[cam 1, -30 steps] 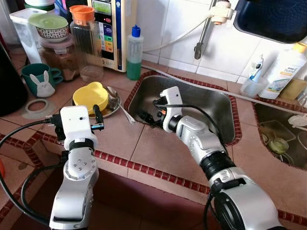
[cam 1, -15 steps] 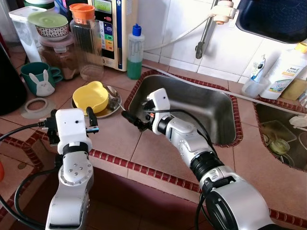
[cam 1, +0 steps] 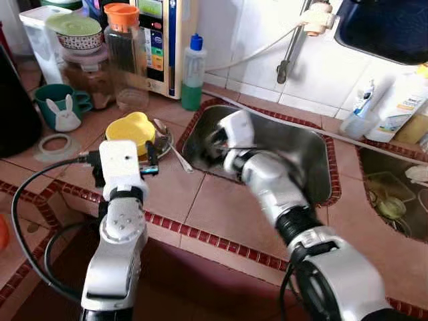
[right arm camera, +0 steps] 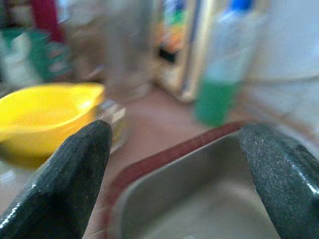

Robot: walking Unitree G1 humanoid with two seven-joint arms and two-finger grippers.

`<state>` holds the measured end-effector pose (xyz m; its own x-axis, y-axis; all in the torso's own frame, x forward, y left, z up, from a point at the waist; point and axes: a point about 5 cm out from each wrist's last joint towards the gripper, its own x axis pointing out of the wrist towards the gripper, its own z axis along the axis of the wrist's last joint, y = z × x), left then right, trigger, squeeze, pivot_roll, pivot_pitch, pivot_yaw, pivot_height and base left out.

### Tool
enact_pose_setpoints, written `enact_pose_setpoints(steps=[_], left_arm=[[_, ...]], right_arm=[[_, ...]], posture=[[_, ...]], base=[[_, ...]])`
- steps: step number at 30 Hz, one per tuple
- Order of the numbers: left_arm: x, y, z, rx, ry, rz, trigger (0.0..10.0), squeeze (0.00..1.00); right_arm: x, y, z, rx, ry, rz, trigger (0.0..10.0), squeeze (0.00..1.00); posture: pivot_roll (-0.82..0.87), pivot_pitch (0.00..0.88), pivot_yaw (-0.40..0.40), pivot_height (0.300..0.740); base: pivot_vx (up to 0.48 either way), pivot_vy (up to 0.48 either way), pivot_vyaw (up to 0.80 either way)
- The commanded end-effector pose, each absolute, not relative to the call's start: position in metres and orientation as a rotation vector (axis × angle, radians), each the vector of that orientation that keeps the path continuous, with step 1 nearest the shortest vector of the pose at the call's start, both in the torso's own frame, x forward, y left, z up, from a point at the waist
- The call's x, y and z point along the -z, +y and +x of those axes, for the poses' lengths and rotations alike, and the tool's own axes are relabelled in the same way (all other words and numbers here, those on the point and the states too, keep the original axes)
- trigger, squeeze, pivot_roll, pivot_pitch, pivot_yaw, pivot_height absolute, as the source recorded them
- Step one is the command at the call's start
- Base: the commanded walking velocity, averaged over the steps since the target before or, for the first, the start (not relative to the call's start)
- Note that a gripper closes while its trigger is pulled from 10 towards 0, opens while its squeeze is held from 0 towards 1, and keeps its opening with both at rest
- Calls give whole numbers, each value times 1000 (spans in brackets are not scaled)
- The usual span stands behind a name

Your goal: Kitchen organization

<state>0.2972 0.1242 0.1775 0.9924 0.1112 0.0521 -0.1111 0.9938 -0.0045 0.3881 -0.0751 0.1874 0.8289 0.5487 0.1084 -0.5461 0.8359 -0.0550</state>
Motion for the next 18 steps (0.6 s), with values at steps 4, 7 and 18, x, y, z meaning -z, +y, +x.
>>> enact_pose_setpoints(steps=[4,7,18], left_arm=[[-174,92,312,36,15,-74,10000,0],[-172,81,318,60,51,-151,10000,0],[-187,43,339,7,128,-246,10000,0]], right_arm=[[-212,-124,392,-406,-215,-28,10000,0],[-218,-146,389,-347,-232,-47,10000,0],[-221,-180,369,-297,-196,-102,10000,0]], posture=[[87,21,-98,740],[73,23,-96,740],[21,48,-89,740]], base=[[0,0,0],[0,0,0],[0,0,0]])
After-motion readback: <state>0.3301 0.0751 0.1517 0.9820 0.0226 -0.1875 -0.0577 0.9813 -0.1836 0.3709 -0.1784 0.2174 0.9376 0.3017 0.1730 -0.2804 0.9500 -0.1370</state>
